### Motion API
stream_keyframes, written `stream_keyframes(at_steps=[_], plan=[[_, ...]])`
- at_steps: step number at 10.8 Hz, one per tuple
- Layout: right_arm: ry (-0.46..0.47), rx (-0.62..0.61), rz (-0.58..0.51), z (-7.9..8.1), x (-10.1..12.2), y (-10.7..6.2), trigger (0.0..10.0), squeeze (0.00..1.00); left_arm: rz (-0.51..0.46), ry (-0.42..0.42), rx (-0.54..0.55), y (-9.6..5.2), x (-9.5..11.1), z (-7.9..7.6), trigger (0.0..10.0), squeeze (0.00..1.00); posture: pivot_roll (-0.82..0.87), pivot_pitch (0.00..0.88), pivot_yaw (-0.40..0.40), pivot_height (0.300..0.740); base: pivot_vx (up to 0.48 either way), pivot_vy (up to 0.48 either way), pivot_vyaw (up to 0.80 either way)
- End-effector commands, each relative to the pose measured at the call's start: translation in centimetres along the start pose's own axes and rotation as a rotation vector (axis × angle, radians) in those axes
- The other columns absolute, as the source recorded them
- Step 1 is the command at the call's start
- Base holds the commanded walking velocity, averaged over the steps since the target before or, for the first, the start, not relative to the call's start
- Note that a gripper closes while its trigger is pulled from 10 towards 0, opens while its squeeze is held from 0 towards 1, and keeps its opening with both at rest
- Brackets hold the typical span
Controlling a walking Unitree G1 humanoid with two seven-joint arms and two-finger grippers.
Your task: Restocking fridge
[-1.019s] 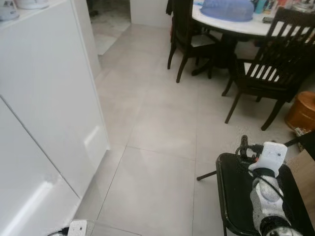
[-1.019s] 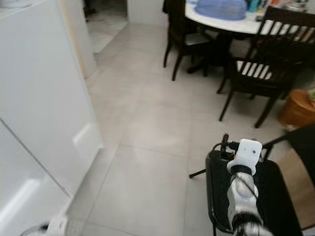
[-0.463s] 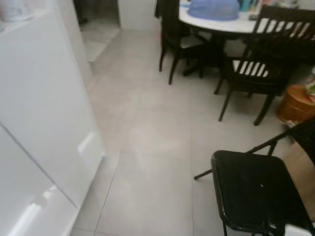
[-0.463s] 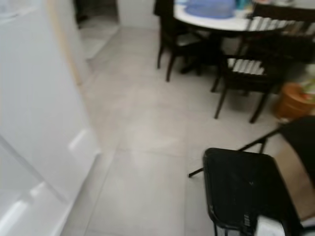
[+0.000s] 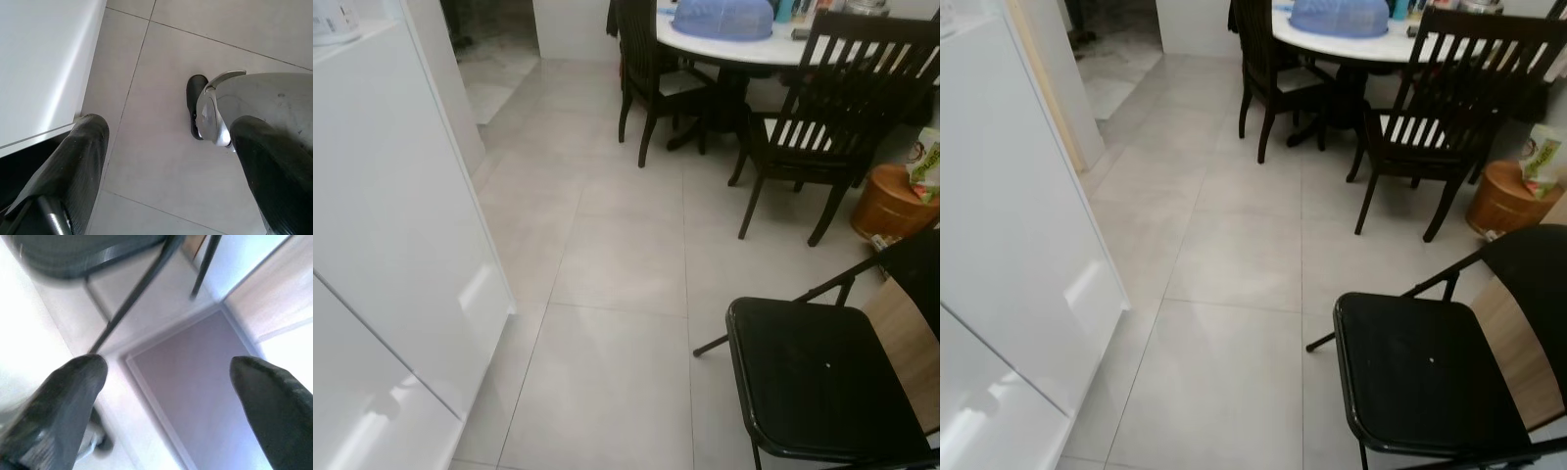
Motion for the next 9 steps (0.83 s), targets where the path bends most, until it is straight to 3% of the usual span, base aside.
stream_keyframes(at_steps=[1,2,3,5,6,9], plan=[[0.023,-0.017,0.088,0.0,-1.4,-0.1,10.0,0.0,0.006,0.011,-0.01,0.1,0.2,-0.1,10.0,0.0,-0.08,0.002,-0.021,0.74,0.0,0.0,0.0],[-0.026,0.007,0.17,1.4,-2.6,-0.1,10.0,0.0,-0.021,0.023,-0.015,0.3,1.4,0.1,10.0,0.0,-0.05,0.0,-0.006,0.74,0.0,0.0,0.0],[0.023,0.005,0.187,2.1,-2.5,0.1,10.0,0.0,-0.04,0.027,-0.017,0.6,2.4,0.2,10.0,0.0,-0.04,0.0,0.005,0.74,0.0,0.0,0.0],[0.038,0.044,0.22,3.4,-2.1,0.6,10.0,0.0,-0.071,0.069,-0.027,1.0,4.6,0.3,10.0,0.0,-0.03,0.006,0.013,0.74,0.0,0.0,0.0],[0.01,0.07,0.22,4.3,-1.4,1.0,10.0,0.0,-0.088,0.099,-0.03,1.2,6.0,0.3,10.0,0.0,-0.01,0.008,0.008,0.74,0.0,0.0,0.0],[0.009,0.077,0.185,4.8,1.2,2.2,10.0,0.0,-0.127,0.049,-0.007,1.6,9.2,0.2,10.0,0.0,0.01,0.0,-0.021,0.74,0.0,0.0,0.0]])
Point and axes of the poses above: a point about 5 cm out from each wrist's last joint towards the gripper, its own y axis pointing out of the wrist towards the gripper, its own x axis along the axis of the wrist's last joint, z = x × y, the point moved 5 cm from there along y, pointing out of the wrist towards the gripper, and after that the axes turned 2 degrees about y, right-handed, at the moved point
